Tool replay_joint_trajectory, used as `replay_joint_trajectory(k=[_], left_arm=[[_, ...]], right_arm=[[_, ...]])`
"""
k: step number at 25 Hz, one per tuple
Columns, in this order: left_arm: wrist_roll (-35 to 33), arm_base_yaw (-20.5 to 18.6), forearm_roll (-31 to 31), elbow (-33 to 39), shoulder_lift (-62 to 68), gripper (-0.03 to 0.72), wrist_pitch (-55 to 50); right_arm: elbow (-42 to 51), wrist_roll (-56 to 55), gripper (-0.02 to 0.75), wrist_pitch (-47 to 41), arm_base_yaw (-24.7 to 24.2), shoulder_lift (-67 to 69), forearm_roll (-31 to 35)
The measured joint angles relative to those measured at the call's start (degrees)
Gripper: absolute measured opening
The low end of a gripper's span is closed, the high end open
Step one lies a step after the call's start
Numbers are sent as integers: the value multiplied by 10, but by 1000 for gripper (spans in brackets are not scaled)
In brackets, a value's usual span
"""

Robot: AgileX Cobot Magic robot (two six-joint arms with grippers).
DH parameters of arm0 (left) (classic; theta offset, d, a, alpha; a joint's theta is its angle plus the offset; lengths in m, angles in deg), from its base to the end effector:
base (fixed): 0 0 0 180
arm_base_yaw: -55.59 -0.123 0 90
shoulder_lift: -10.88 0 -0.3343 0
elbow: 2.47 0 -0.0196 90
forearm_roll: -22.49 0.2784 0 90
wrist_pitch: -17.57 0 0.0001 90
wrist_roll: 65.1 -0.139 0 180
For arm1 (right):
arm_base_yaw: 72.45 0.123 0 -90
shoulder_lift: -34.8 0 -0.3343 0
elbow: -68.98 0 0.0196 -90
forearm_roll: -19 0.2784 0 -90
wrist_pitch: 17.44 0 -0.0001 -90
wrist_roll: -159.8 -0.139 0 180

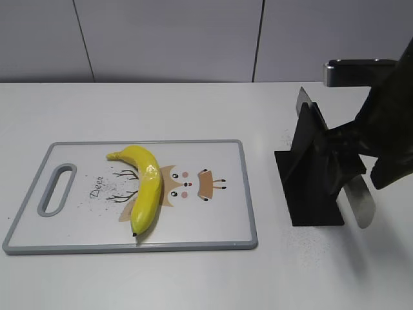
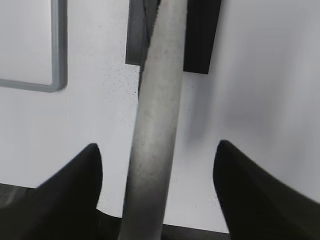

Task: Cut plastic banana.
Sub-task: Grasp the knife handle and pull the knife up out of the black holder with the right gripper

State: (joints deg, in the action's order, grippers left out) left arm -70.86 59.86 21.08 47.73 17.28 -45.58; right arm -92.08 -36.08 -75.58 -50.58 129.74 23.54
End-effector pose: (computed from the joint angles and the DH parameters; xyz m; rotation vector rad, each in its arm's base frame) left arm 0.0098 -0.0038 0.2609 0.1844 2.0817 -0.0139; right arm 0.2848 0.1244 0.2239 -0.1020 3.0262 0.1689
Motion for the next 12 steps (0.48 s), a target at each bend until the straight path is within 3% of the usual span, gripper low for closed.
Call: replay_joint_trajectory(k=[5,9,12], left_arm=[[0,0,0,0,0,456,0],[0,0,0,0,0,456,0],[0,0,0,0,0,456,0]], right_arm=[[0,-3,436,1,0,39,7],[0,-4,178,1,0,46,18],[0,-15,163,0,2,46,16]])
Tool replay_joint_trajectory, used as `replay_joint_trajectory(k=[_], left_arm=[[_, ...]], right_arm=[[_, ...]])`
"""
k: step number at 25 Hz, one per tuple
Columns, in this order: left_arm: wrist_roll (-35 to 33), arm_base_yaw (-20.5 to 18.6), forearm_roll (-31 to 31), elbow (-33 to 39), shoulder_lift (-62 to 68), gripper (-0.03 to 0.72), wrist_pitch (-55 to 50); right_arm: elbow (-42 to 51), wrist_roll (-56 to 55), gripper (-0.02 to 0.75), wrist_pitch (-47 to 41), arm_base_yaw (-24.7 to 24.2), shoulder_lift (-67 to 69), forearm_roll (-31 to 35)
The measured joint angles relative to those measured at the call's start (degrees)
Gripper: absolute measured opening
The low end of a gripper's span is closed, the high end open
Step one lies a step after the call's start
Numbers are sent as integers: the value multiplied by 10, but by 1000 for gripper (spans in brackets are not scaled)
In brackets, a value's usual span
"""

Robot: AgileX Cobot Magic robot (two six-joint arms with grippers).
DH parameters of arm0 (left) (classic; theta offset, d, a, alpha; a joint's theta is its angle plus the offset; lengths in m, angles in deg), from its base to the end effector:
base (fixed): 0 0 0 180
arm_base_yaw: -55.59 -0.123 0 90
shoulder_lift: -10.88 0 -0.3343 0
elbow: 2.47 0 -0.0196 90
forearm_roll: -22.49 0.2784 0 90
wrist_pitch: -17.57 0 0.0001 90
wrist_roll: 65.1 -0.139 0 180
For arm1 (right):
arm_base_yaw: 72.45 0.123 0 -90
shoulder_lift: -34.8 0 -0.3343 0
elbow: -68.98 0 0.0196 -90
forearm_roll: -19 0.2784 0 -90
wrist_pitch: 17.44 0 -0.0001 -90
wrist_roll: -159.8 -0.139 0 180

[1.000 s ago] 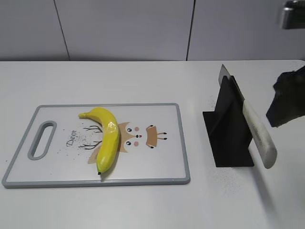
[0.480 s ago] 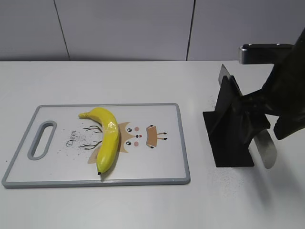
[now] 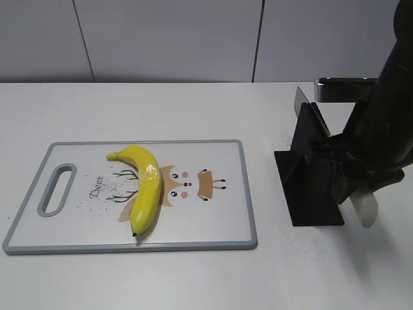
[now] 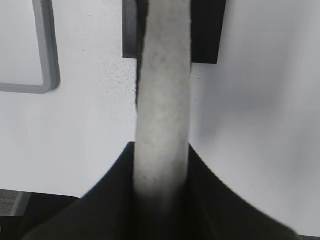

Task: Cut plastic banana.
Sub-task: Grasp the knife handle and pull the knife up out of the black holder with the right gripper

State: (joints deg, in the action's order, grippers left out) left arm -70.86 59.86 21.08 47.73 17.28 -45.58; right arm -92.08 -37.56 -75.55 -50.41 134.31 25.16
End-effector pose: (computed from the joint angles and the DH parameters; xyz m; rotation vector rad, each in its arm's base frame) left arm 0.0098 -0.0038 0.2609 0.1844 2.0817 -0.0139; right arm 0.2899 0.1310 0.1992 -0.0429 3.1117 0.1678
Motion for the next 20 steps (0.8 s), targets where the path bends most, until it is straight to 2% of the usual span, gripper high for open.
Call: replay_joint_trajectory(k=[5,17,20], left_arm=[[0,0,-1,0,0,456,0],[0,0,-1,0,0,456,0],[0,0,-1,-1,0,456,5]], right_arm=[[0,-3,163,1,0,-23,5],[0,-23,162,30,3,-218,-8],[0,23,161,33,3,-248,-12]])
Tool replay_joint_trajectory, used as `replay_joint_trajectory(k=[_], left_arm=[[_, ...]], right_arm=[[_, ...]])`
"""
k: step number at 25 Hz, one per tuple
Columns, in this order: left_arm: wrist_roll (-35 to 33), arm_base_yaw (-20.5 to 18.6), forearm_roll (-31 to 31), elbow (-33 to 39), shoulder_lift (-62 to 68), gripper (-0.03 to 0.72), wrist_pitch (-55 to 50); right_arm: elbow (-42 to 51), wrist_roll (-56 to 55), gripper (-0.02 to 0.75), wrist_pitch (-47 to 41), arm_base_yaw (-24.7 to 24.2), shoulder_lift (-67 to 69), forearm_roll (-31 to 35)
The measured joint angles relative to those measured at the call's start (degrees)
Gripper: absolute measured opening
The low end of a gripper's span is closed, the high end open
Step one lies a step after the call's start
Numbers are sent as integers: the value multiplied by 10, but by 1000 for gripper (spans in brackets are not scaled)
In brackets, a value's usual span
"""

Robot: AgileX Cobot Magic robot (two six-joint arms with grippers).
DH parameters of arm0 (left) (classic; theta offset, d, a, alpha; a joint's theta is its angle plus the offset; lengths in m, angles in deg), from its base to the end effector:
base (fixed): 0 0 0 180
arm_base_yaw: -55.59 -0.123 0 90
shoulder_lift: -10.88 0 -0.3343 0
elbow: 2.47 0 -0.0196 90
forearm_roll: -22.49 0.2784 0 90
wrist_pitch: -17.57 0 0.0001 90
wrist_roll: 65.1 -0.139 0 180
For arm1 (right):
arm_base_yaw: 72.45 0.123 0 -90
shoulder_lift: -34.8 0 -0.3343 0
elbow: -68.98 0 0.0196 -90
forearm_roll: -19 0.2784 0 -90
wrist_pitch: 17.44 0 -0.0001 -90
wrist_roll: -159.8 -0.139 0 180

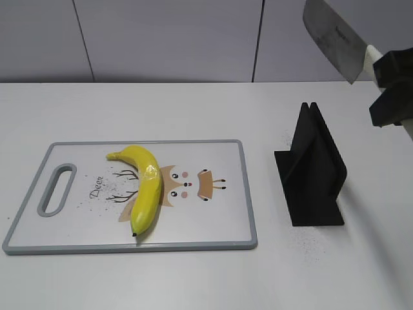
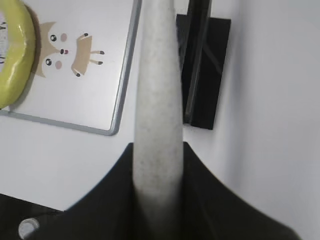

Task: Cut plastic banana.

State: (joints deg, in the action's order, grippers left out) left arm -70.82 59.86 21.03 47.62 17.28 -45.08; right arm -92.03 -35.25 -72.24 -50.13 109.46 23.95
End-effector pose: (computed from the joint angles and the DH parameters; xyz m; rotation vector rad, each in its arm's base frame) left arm 0.0102 -0.0039 0.2626 0.1827 2.0711 -0.0152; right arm 0.2399 0.1091 0.3291 -0.1273 2.6227 0.3430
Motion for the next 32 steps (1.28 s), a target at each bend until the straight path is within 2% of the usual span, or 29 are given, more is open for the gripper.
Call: replay_joint_trajectory(k=[4,9,13,18,23,25,32], left_arm=[[0,0,0,-12,14,475,17],[-3,0,0,-45,102,560,70],[-41,0,-14,-74,199,604,122],[-179,0,-97,-118,341,609,152],[-396,2,-210,-199,484,609,116],[-452,15,-239,-237,539,609,89],[-604,91,-254,-372,687,597,-4]], right_arm=[[-8,65,161,9,0,-9,1],[-54,181,161,-2,0,38,8],[-95,289,161,-20,0,94,28],[-139,444,161,-32,0,157,72],[-195,603,161,-77,0,222,127],[-221,657,161,-100,0,250,150],[-318,793,161,-145,14,350,176]])
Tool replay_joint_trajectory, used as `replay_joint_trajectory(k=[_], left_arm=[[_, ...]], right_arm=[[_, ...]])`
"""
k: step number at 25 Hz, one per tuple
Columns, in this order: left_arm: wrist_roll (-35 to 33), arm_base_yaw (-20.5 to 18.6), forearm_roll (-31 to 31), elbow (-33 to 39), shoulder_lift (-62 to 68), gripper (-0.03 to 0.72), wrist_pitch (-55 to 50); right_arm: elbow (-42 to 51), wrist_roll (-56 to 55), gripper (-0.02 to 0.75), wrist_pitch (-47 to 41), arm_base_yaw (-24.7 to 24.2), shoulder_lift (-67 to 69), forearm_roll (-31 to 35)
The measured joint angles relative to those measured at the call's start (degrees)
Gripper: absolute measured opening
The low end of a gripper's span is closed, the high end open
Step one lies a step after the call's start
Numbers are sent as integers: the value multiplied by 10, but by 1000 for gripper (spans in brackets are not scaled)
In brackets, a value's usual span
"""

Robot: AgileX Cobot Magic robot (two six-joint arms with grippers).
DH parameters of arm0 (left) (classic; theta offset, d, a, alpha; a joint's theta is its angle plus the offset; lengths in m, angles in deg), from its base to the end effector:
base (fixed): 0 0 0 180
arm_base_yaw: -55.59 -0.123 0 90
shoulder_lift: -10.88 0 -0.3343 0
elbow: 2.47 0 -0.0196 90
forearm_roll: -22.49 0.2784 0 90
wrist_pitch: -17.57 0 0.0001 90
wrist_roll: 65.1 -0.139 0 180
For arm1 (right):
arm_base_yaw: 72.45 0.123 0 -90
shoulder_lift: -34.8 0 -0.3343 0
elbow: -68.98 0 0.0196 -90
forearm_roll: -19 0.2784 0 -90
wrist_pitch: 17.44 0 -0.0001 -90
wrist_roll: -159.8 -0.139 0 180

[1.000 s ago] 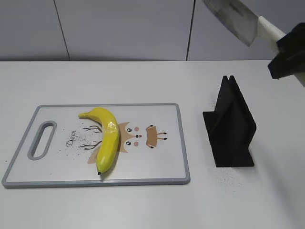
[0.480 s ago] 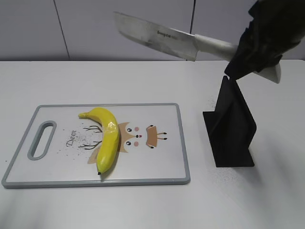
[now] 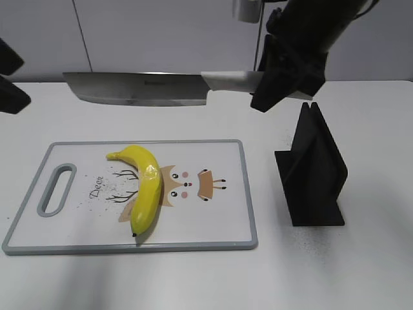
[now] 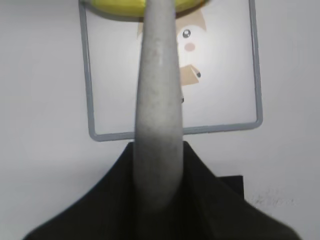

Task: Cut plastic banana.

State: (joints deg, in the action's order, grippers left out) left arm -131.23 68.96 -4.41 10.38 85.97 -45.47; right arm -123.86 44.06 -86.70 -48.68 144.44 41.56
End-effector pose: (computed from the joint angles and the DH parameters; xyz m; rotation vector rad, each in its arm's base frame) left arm 0.2384 -0.1143 0.3674 1.4817 1.9877 -0.2503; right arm 0.3695 0.2172 0.2993 -1.8193 2.0726 0.3879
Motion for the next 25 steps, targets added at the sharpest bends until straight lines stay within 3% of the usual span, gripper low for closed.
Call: replay_joint_trajectory(k=[4,12,14,18,19,21,25], left_arm=[[-38,24,-1,-39,71,591,-22],[-43,25,2,-56,151,572,-13],[-43,26,2,-56,159,493,-9],[-43,26,3,-56,165,136,12],[-44,26,2,-56,166,89,19],[-44,26,2,-56,167,35,28],[-54,26,3,-56,167,22,30]], right_arm=[[-50,38,161,-1,19,43,4],[-70,75,161,1,31,63,6],[-70,75,161,1,31,63,5],[-70,81,161,1,31,63,15],[-70,81,161,1,31,63,18],[-70,80,161,1,31,63,19],[-70,83,161,3,31,63,21]])
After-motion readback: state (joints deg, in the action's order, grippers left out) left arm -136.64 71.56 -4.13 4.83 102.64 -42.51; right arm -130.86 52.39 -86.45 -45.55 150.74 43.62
